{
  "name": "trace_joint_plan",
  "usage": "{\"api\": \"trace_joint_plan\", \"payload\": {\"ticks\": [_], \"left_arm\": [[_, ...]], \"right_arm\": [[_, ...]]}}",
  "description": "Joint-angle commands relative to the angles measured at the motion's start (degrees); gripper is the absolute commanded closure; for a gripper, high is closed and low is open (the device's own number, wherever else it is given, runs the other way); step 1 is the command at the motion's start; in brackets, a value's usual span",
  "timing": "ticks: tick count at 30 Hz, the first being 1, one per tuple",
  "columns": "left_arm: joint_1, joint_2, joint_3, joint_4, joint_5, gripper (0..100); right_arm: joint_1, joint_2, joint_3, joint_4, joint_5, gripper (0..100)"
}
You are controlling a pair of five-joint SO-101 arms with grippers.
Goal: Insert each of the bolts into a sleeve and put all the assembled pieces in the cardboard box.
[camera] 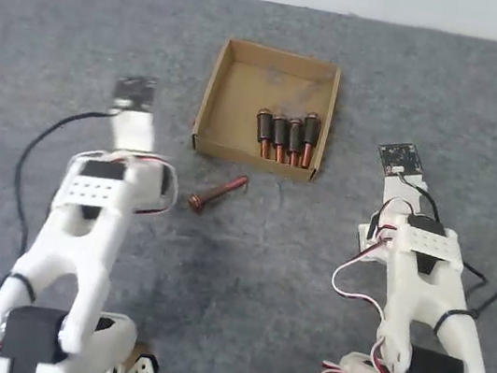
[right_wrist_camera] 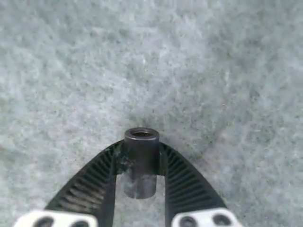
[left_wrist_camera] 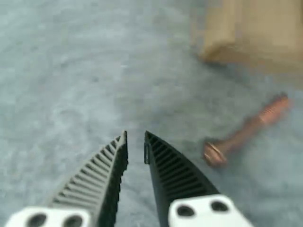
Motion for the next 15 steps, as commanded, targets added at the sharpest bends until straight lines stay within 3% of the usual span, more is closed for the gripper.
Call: {"api": "trace_joint_plan", "payload": {"ticks": [1,7,11,15], "left_arm": [[4.4,-0.8,-5.5,3.8,-3.3,94],[10.6,-0.4,-9.7,9.1,-11.1,88],[14.4,-0.4,-8.8,9.6,-11.4,81],[15.6,-0.3,-8.6,9.3,-11.4,81]], "right_arm": [[0.7,-1.2,-0.5,-1.0,1.1,99.2],[0.7,-1.2,-0.5,-1.6,1.1,99.2],[0.7,-1.2,-0.5,-1.7,1.1,99.2],[0.7,-1.2,-0.5,-1.7,1.1,99.2]]}}
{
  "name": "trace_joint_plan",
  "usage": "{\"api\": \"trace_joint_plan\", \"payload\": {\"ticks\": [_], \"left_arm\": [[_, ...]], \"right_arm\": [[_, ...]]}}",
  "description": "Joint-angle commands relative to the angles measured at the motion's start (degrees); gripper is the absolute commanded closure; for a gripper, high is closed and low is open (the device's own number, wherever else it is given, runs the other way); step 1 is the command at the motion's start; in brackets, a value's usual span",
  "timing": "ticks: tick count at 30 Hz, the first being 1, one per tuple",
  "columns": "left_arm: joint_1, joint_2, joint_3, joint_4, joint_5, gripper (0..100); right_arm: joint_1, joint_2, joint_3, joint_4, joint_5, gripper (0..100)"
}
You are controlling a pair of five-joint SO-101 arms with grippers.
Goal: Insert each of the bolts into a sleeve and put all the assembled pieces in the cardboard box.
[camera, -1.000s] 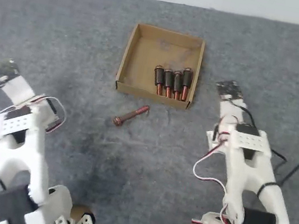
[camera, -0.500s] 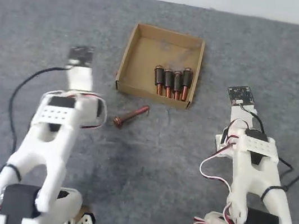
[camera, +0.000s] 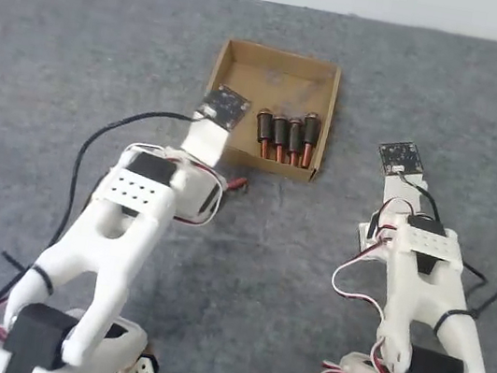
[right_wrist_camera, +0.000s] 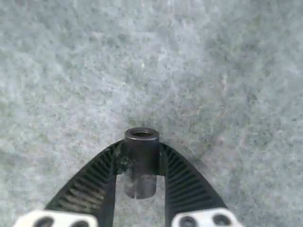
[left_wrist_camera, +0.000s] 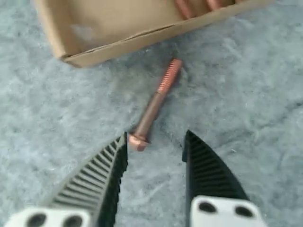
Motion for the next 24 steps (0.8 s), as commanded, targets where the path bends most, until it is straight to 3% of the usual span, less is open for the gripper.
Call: {"api": "trace_joint_plan", "payload": {"ticks": [1,12,20,24], "left_arm": [[0.5,-0.3,-1.8,-0.3,-0.6,81],[-1.8,14.8,-8.2,-2.5,-3.6,81],[-1.8,9.8,-7.3,-1.8,22.7,81],[-1.1,3.7,-2.9,-2.0,28.9,81]], "right_arm": [[0.7,-1.2,-0.5,-0.9,1.1,99.2],[0.7,-1.2,-0.4,-0.9,1.1,99.2],[-0.3,-1.2,-0.4,-1.0,2.7,99.2],[-0.3,-1.2,-0.4,-1.0,2.9,99.2]]}}
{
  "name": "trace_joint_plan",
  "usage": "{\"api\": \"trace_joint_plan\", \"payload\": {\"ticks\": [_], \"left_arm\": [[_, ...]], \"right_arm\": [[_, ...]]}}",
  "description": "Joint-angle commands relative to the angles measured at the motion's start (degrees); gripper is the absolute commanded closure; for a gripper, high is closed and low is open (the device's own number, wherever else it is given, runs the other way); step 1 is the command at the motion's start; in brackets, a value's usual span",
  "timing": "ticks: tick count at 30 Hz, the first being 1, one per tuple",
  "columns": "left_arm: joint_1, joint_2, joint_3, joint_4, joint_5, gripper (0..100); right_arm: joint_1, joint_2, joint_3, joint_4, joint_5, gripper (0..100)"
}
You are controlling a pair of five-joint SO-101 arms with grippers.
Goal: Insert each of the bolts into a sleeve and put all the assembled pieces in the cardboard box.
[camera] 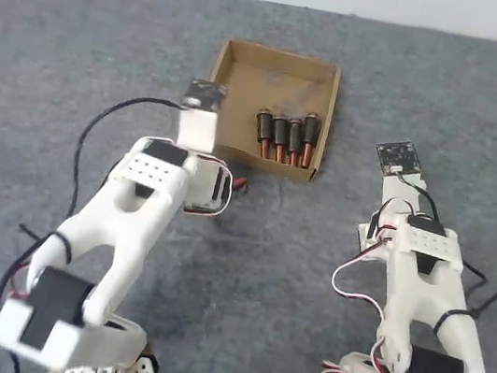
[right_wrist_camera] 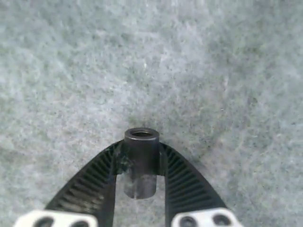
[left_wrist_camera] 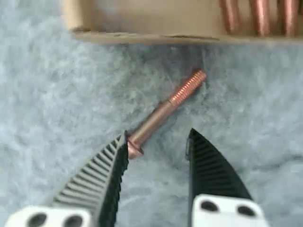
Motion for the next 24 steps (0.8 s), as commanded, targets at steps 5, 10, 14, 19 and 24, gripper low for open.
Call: {"api": "trace_joint_plan", "payload": {"ticks": [5,10,14,19,24], "left_arm": [[5.1,-10.0,8.7,-5.3,12.1,82],[8.7,-10.0,13.2,-13.5,20.3,100],[8.8,-10.0,13.8,-14.0,20.1,99],[5.2,-6.9,13.1,-14.7,20.1,99],[2.6,0.5,6.4,-11.2,20.1,99]], "right_arm": [[-0.3,-1.2,-0.4,-1.0,1.2,99.2],[-0.3,-1.2,-0.4,-1.0,1.2,99.2],[-0.3,-1.2,-0.3,-0.9,1.2,99.2],[-0.3,-1.2,-0.3,-0.7,1.2,99.2],[-0.3,-1.2,-0.3,-0.7,1.1,99.2]]}}
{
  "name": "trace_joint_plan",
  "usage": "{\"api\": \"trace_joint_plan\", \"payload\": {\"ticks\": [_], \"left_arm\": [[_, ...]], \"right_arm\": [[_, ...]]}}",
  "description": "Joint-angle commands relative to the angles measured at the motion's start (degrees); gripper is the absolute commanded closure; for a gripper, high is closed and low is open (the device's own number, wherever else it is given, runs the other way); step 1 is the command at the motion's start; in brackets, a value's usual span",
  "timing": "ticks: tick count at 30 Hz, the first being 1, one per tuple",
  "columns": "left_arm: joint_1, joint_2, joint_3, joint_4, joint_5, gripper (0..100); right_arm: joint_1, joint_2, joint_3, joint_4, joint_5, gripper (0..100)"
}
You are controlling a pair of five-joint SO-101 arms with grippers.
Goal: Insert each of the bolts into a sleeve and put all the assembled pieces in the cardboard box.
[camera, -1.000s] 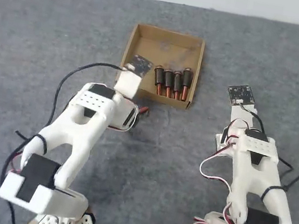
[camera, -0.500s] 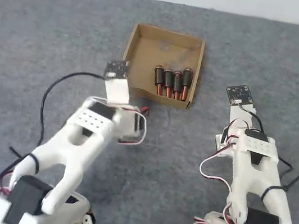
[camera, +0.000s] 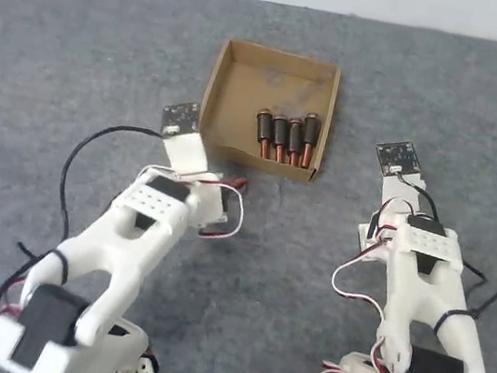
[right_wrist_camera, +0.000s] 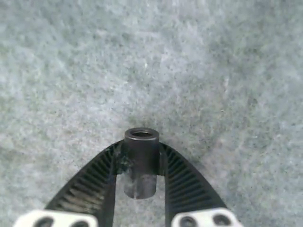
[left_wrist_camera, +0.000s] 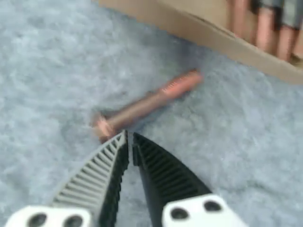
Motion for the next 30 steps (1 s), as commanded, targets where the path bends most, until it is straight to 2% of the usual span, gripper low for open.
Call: {"api": "trace_joint_plan", "payload": {"ticks": [1,8,12,21,30], "left_arm": [[-0.6,2.7,-5.9,3.2,0.3,99],[-0.6,4.1,-7.2,5.0,0.2,99],[-2.9,5.3,-8.4,6.2,0.2,99],[-9.7,15.0,-19.7,11.6,0.3,99],[-13.5,21.8,-30.0,11.3,0.4,99]], "right_arm": [[-0.3,-1.2,-0.3,-0.7,0.8,99.2],[-0.3,-1.2,-0.3,-0.6,1.0,99.2],[-0.3,-1.2,-0.3,-0.6,1.0,99.2],[-0.3,-1.2,-0.3,-0.5,1.0,99.2],[-0.3,-1.2,-0.3,-0.6,1.0,99.2]]}}
